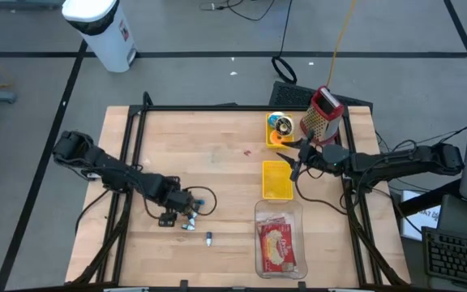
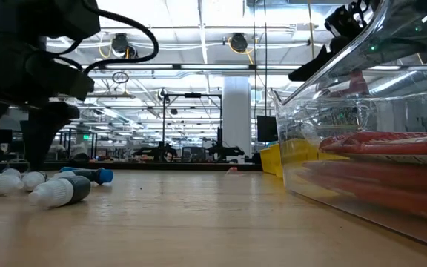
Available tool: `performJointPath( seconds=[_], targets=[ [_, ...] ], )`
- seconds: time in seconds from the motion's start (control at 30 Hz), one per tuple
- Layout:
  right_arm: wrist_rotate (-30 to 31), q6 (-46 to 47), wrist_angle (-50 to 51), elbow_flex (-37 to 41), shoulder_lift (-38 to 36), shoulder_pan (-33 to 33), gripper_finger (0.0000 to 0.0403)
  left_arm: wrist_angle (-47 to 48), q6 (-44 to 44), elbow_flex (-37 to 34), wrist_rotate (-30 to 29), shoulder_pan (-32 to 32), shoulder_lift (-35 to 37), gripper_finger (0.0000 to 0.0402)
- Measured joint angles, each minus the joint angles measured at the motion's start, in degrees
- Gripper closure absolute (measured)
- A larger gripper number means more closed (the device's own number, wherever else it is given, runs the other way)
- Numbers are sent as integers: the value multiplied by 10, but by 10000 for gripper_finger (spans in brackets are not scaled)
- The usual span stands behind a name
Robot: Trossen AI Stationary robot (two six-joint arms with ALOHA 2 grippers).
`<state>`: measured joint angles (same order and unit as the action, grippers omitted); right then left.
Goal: Pick & Place Food Item
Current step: Put the black food coloring bottle into the bottom yellow bin
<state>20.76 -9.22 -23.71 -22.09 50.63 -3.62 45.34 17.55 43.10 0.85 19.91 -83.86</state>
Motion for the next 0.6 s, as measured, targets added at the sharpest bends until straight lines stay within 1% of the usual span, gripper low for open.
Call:
performJointPath(
  seconds=[0.13, 0.27, 0.33, 0.43, 0.6],
  targets=[
    [0, 0, 3, 0, 0, 0, 232, -32, -27, -22, -18, 5, -1, 62],
    [0, 0, 4, 0, 0, 0, 232, -37, -36, -38, -18, 5, 0, 62],
    [0, 0, 4, 0, 0, 0, 232, -39, -40, -43, -15, 5, 1, 69],
    [0, 0, 4, 0, 0, 0, 232, -46, -56, -49, -6, 5, 1, 100],
    [-1, 0, 4, 0, 0, 0, 232, -86, -63, -50, -7, 5, 1, 174]
  ],
)
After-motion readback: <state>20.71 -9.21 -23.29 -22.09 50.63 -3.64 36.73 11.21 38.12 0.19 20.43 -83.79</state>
